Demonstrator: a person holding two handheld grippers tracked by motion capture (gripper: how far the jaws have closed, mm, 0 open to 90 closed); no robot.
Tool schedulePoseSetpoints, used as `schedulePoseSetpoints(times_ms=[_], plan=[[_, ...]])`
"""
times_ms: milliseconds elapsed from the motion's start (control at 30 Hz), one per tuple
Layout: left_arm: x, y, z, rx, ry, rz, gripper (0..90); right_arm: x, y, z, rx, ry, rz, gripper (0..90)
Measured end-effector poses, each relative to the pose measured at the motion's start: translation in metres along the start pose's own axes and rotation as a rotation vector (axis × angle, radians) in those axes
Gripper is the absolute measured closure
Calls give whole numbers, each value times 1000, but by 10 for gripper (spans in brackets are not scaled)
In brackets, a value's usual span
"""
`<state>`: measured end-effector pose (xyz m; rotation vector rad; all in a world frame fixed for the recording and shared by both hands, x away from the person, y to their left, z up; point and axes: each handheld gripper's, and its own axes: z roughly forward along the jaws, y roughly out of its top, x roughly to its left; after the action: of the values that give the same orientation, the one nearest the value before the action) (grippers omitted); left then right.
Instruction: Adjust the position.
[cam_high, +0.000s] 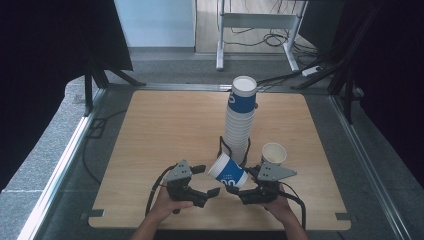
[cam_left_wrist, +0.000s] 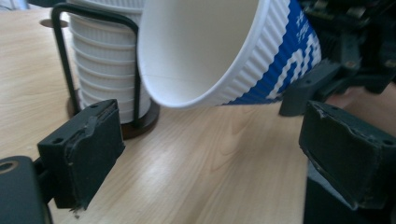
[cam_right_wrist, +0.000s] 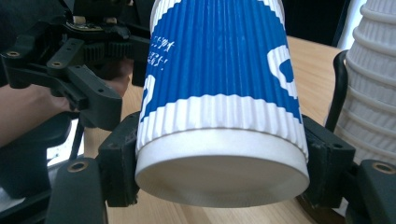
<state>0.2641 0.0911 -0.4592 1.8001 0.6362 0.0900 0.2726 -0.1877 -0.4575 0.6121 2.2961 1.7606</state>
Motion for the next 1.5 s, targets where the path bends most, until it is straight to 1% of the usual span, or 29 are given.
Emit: schedulePoseSetpoints(times_ms=[67,167,267,367,433,533,733,800,900,967,1033,1167,1233,1333,1367,1400,1433,1500], plan=[[0,1,0,-8,-17,-22,66,1,-2,1,-4,-11,-12,278],[1,2,0,-25,-48,-57,66,3,-5,3,-36,-7,-12,279],[2,3,-1,-43,-74,-87,65,4,-8,5,-37,-7,-19,279],[3,3,0,-46,-72,-100,53,6,-11,8,-49,-2,-20,279],[4,3,0,-53,-70,-118,45,7,-11,9,-60,-2,-25,279],[5,4,1,-66,-87,-132,42,9,-11,10,-79,3,-29,279],[9,4,4,-71,-113,-173,43,12,-12,10,-103,18,-47,280],[11,4,5,-76,-134,-188,39,13,-12,11,-108,24,-51,280],[12,4,6,-87,-157,-211,47,14,-13,14,-101,31,-58,280],[13,4,7,-89,-166,-214,50,15,-14,16,-96,37,-61,280],[14,4,8,-91,-166,-212,52,16,-14,18,-93,35,-65,280],[15,4,7,-107,-169,-226,73,16,-15,19,-86,35,-64,281],[15,4,7,-110,-168,-220,81,16,-16,20,-84,30,-67,281],[16,3,6,-134,-171,-224,99,16,-16,20,-76,29,-71,282],[17,2,5,-157,-181,-238,113,16,-16,21,-73,28,-75,282],[19,1,4,-172,-195,-264,129,16,-17,21,-70,28,-78,282],[21,-1,4,-181,-210,-282,139,16,-17,22,-65,26,-80,281],[24,-3,4,-179,-217,-293,144,16,-18,23,-57,22,-78,282]])
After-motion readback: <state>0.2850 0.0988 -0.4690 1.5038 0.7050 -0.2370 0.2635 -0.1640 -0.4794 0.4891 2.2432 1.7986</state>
